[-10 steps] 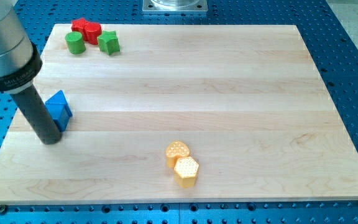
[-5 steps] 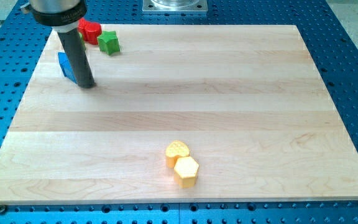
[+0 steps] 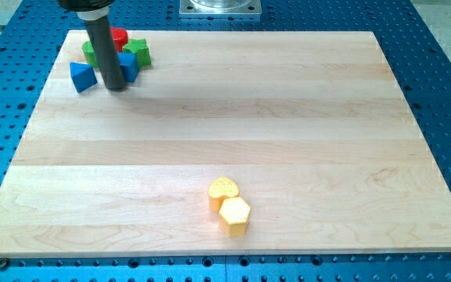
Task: Place the blue blocks closer to the bottom of the group of blocks
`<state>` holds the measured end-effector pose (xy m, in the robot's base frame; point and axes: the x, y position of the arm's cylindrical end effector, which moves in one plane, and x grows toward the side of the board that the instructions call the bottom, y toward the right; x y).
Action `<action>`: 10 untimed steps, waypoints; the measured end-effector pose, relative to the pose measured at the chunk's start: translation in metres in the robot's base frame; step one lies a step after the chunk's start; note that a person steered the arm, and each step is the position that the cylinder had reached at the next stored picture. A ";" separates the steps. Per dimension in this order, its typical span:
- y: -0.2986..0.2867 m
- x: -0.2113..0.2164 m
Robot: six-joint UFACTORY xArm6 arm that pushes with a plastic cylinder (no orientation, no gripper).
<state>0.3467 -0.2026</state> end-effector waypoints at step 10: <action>0.056 -0.006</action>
<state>0.3405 -0.1470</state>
